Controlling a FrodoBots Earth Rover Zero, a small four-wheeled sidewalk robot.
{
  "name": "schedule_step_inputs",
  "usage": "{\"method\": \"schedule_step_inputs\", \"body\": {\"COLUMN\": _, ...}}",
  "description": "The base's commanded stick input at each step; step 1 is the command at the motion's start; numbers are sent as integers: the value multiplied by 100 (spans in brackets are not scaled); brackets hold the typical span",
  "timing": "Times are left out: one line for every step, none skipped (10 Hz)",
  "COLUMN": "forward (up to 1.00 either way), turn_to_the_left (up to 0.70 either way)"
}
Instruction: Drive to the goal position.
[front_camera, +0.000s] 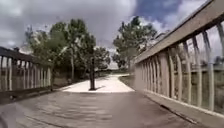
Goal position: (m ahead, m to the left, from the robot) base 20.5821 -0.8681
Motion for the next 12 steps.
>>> {"method": "schedule_step_inputs", "body": {"forward": 69, "turn_to_the_left": 1}}
{"method": "schedule_step_inputs", "body": {"forward": 69, "turn_to_the_left": 1}}
{"method": "schedule_step_inputs", "body": {"forward": 69, "turn_to_the_left": 8}}
{"method": "schedule_step_inputs", "body": {"forward": 69, "turn_to_the_left": 14}}
{"method": "schedule_step_inputs", "body": {"forward": 69, "turn_to_the_left": 14}}
{"method": "schedule_step_inputs", "body": {"forward": 69, "turn_to_the_left": 2}}
{"method": "schedule_step_inputs", "body": {"forward": 69, "turn_to_the_left": 1}}
{"method": "schedule_step_inputs", "body": {"forward": 69, "turn_to_the_left": 1}}
{"method": "schedule_step_inputs", "body": {"forward": 69, "turn_to_the_left": 1}}
{"method": "schedule_step_inputs", "body": {"forward": 69, "turn_to_the_left": 1}}
{"method": "schedule_step_inputs", "body": {"forward": 69, "turn_to_the_left": 1}}
{"method": "schedule_step_inputs", "body": {"forward": 69, "turn_to_the_left": 2}}
